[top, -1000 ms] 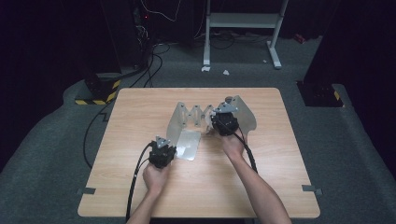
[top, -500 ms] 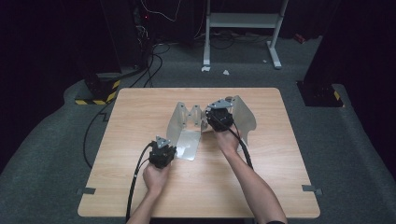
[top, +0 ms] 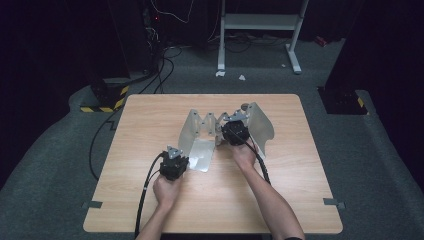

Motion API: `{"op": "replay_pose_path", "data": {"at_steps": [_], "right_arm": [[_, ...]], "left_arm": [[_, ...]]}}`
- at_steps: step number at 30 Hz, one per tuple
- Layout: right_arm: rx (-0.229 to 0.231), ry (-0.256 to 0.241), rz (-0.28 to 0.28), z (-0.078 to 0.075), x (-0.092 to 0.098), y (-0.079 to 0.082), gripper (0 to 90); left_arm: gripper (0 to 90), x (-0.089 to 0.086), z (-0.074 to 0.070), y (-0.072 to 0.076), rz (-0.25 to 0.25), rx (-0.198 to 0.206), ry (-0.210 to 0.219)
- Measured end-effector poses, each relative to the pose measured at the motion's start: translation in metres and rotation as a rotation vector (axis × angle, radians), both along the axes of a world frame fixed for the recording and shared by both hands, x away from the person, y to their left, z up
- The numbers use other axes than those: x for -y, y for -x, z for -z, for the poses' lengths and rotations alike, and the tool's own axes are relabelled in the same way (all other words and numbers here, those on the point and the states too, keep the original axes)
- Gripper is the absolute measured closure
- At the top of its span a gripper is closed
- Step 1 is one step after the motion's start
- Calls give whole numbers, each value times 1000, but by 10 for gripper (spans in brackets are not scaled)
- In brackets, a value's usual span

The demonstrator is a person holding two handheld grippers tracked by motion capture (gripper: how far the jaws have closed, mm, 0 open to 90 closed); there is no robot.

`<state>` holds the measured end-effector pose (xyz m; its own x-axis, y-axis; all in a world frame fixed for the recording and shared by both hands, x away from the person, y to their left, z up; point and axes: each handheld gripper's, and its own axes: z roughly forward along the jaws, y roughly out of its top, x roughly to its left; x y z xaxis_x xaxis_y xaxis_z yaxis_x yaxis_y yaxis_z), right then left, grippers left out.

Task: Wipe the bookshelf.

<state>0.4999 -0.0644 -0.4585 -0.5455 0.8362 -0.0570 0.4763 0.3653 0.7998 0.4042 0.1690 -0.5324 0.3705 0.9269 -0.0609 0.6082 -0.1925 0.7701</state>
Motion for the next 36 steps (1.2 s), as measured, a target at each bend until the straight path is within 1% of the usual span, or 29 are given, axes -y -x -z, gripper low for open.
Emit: {"op": "replay_pose_path", "data": {"at_steps": [1, 2, 3, 5, 7, 9, 11, 14, 15, 17, 18, 19, 21, 24, 26, 28, 29, 30, 32, 33, 34, 35, 36], "right_arm": [[33, -31, -26, -14, -1, 5, 834], [33, -31, -26, -14, -1, 5, 834], [40, -42, -44, -21, -2, 7, 835], [73, -57, -77, -35, -5, 12, 835], [92, -61, -104, -47, -8, 15, 835], [102, -73, -114, -53, -10, 18, 835], [98, -79, -115, -53, -10, 19, 835], [85, -94, -112, -47, -9, 18, 835], [84, -90, -111, -45, -9, 17, 835], [63, -84, -102, -37, -8, 15, 836], [34, -74, -96, -26, -8, 11, 835], [34, -74, -96, -26, -8, 11, 835], [14, -48, -86, -13, -12, 8, 835], [-11, -45, -66, -1, -13, 1, 835], [-30, -28, -57, 7, -15, -2, 836], [-39, -9, -52, 12, -16, -4, 836], [-56, -3, -50, 17, -17, -6, 835], [-66, 6, -51, 19, -17, -6, 835], [-71, 11, -53, 21, -18, -6, 835], [-74, 8, -53, 22, -18, -6, 835], [-71, -9, -63, 18, -15, -3, 835], [-71, -9, -63, 18, -15, -3, 835], [-63, -18, -66, 14, -14, -1, 835]], "left_arm": [[850, 0, 0, 0, 3, 1, -6], [850, 0, 0, 0, 3, 1, -9], [850, 0, 0, 0, 3, 2, -11], [850, 0, 0, 0, 3, 2, -9], [850, 0, 0, 0, 1, 3, -10], [849, 0, 0, 0, -1, 2, -9], [849, 0, 0, 0, 0, 2, -7], [849, 0, 0, 0, 0, 2, -7], [849, 0, 0, 0, -1, 3, -4], [848, 0, 0, 0, 2, -1, -6], [848, -1, 0, 0, 2, -1, -2], [848, -1, 0, 0, 2, -1, -2], [849, -1, 0, 0, 3, -2, 2], [848, -1, 0, 0, 4, -1, -2], [848, -1, 0, 0, 3, -1, -1], [848, -1, 0, 0, 4, 0, -7], [847, 0, 0, 0, 3, 1, -6], [847, -1, 0, 0, 4, 0, -8], [847, 0, 0, 0, 3, 2, -7], [847, 0, 0, 0, 3, 2, -9], [847, 0, 0, 0, 3, 2, -9], [847, 0, 0, 0, 3, 2, -10], [847, 0, 0, 0, 2, 3, -10]]}}
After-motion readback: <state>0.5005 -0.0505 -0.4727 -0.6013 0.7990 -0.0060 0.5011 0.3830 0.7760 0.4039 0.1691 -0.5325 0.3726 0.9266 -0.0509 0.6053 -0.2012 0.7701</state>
